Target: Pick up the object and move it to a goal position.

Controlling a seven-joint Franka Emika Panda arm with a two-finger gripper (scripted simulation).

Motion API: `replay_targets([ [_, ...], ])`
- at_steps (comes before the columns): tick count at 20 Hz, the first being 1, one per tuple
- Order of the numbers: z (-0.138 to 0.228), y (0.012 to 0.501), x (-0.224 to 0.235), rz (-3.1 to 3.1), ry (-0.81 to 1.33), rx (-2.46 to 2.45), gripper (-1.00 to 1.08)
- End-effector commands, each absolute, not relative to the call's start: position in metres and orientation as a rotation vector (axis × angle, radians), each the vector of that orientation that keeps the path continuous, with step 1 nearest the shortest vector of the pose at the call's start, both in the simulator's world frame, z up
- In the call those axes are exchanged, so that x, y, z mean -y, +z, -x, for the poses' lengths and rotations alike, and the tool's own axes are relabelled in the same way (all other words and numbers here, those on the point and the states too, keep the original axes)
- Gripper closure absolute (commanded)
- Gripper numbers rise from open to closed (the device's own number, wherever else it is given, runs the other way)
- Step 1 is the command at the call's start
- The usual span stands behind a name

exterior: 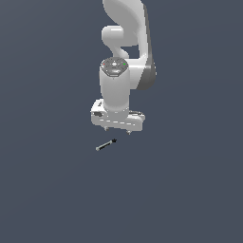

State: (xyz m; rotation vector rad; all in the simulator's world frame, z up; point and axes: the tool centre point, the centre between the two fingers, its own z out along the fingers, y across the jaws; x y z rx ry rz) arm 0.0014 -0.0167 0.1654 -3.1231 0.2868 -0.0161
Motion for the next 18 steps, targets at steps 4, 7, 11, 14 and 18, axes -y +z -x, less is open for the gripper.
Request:
replay_targets([
  [4, -0.001, 0.146, 0.027, 3.085, -0.009, -0.527, -0.92],
  [7, 0.0, 0.133, 0.034, 3.053, -0.004, -0.681, -0.92],
  [11, 0.002, 0.116, 0.043, 2.999, 0.0, -0.885, -0.92],
  [14, 0.004, 0.104, 0.05, 2.951, 0.003, -1.036, -0.92],
  [18, 0.006, 0.089, 0.06, 2.881, 0.004, -1.226, -0.92],
])
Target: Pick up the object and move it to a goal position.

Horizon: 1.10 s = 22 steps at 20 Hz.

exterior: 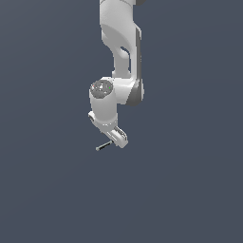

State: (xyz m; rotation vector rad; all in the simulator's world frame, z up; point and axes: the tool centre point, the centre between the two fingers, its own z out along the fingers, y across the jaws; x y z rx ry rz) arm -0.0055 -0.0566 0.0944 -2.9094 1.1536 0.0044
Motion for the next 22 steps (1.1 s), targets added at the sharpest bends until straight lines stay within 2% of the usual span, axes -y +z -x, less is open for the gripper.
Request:
replay_targets([
  [1, 0.007, 0.085, 0.063, 2.864, 0.004, -1.267, -0.92],
  [11, 0.012, 0.063, 0.078, 2.738, 0.001, -1.538, -0.92],
  [22, 0.013, 0.055, 0.08, 2.718, 0.001, -1.575, -0.92],
])
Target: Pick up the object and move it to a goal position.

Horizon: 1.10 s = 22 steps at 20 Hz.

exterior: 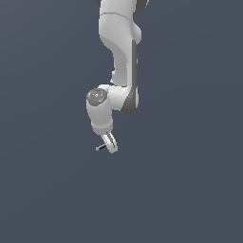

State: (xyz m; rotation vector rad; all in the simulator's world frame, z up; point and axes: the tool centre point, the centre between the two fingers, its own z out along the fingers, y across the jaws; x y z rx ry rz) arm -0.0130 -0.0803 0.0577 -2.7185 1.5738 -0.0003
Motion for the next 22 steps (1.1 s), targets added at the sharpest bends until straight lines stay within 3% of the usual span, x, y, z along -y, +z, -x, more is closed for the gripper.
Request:
replay_targets([
  [1, 0.013, 0.052, 0.08, 2.718, 0.001, -1.575, -0.92],
  [14, 0.013, 0.01, 0.08, 2.715, 0.001, -1.581, -0.92],
  [15, 0.013, 0.01, 0.08, 2.715, 0.001, -1.581, 1.08],
  [22, 0.013, 0.01, 0.08, 2.715, 0.001, -1.581, 1.08],
])
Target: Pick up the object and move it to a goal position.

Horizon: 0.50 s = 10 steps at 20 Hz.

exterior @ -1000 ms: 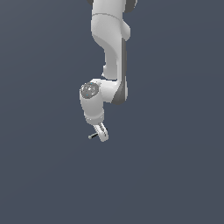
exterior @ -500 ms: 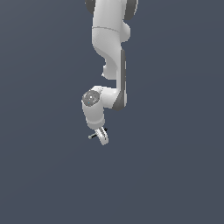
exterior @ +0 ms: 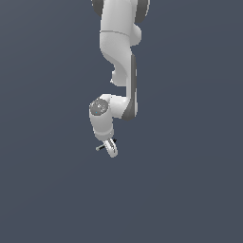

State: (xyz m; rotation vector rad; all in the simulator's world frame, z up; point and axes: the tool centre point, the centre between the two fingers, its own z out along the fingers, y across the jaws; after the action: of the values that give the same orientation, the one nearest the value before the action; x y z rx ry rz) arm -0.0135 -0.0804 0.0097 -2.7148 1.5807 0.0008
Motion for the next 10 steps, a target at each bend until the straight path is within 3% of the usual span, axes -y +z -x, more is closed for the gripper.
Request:
replay_targets([
  [1, 0.013, 0.01, 0.08, 2.715, 0.001, -1.581, 1.08],
  [10, 0.013, 0.025, 0.08, 2.714, 0.0, -1.581, 1.08],
])
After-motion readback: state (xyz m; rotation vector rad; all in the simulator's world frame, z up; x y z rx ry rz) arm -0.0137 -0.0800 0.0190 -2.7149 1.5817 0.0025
